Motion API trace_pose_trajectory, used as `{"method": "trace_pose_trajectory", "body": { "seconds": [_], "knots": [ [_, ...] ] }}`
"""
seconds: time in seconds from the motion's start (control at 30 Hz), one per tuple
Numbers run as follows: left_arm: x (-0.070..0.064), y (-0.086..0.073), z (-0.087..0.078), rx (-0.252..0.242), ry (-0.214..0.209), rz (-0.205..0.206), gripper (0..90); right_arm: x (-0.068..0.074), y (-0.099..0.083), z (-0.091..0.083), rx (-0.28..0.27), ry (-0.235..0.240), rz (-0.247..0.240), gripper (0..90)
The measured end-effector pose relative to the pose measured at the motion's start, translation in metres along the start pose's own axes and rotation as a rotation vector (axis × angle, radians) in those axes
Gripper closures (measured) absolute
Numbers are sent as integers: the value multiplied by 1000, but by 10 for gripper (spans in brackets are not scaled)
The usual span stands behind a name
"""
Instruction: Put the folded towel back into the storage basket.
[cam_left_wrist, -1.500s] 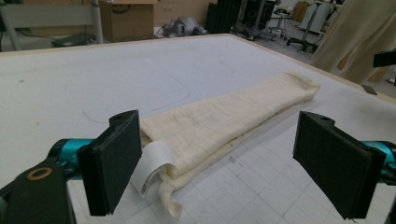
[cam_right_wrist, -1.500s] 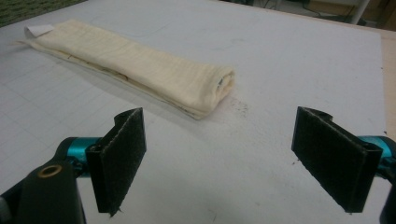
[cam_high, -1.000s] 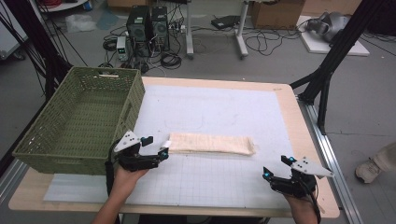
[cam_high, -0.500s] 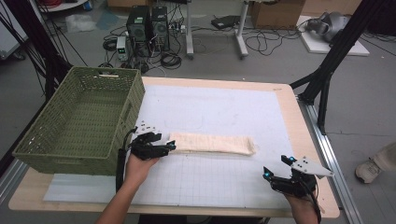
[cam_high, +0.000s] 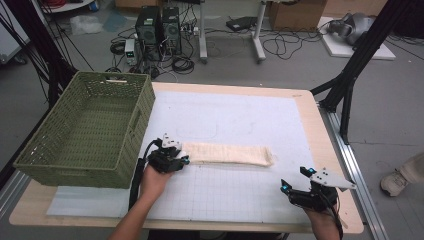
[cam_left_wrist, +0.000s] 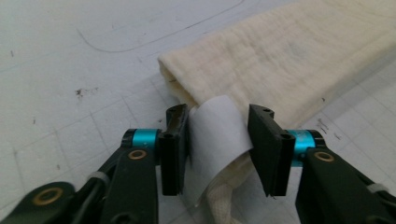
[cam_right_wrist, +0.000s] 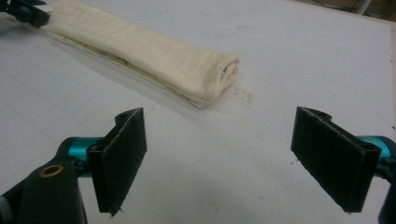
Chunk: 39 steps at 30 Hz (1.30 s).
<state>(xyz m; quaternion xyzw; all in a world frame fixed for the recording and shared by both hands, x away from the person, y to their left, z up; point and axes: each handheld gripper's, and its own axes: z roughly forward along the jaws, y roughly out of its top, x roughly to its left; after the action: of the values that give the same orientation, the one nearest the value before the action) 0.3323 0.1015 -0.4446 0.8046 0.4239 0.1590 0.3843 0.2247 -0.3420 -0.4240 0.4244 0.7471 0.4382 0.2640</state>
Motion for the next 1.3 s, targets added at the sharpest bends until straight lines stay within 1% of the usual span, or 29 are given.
{"method": "trace_pose_trajectory", "body": {
  "seconds": [0.07, 0.1, 0.13, 0.17, 0.2, 0.23, 0.3, 0.37, 0.4, 0.5, 0.57, 0.6, 0.63, 0.67, 0.7, 0.73, 0.8, 0.87, 0.97, 1.0, 1.1, 1.23, 1.3],
  "knots": [
    [-1, -1, 0, -5, -9, 3, 663, 0, 0, 0, 5, 0, 3, 169],
    [-2, -1, 0, -6, -26, 1, 697, 0, 0, 1, 9, 0, 1, 169],
    [-2, -1, 0, -7, -41, -2, 752, 0, -1, 2, 11, 3, 4, 169],
    [-2, -1, 0, -7, -41, -2, 786, 0, -1, 2, 14, 3, 2, 169],
    [-3, -1, 1, -11, -43, 8, 805, 1, 0, 2, 13, 1, 0, 169],
    [-3, -1, 1, -11, -43, 8, 812, 1, 0, 2, 11, 0, 0, 169],
    [-3, -1, 0, -10, -42, 26, 818, 2, 1, 1, 9, -12, 0, 169],
    [-3, -1, 1, -14, -44, 25, 819, 1, 1, 1, 2, -12, 2, 169],
    [-3, -2, 1, -21, -45, 22, 820, 0, 2, 2, -4, -28, 5, 168],
    [-3, -4, 0, -35, -43, 22, 819, 0, 2, 3, 8, -26, 9, 168],
    [-3, -6, -1, -52, -45, 36, 818, -1, 2, 4, 7, -28, 5, 168],
    [-3, -7, -1, -59, -46, 43, 817, -1, 3, 5, 1, -21, 11, 168],
    [-3, -8, -2, -73, -50, 39, 817, -1, 4, 5, -3, -17, 16, 168],
    [-2, -10, -3, -94, -60, 44, 817, -1, 5, 7, -4, -12, 21, 168],
    [-2, -10, -3, -94, -60, 44, 816, -1, 5, 7, -4, -12, 21, 168],
    [-2, -11, -4, -109, -66, 41, 816, -1, 7, 11, -2, 3, 26, 168],
    [-2, -11, -5, -115, -69, 42, 814, 0, 10, 16, -3, 16, 21, 168],
    [-1, -11, -5, -122, -78, 23, 812, 2, 14, 19, -15, 17, 14, 178],
    [-1, -12, -8, -131, -91, 9, 812, 2, 18, 21, -30, 20, 11, 192],
    [-1, -12, -9, -131, -97, 5, 809, 2, 22, 22, -36, 17, 28, 193],
    [-1, -12, -11, -141, -108, -11, 807, -1, 25, 22, -45, 10, 42, 200],
    [-1, -12, -12, -140, -115, -17, 806, -3, 27, 24, -28, 0, 53, 221],
    [-1, -12, -13, -143, -118, -19, 807, -5, 31, 33, -6, -26, 62, 265]
  ]
}}
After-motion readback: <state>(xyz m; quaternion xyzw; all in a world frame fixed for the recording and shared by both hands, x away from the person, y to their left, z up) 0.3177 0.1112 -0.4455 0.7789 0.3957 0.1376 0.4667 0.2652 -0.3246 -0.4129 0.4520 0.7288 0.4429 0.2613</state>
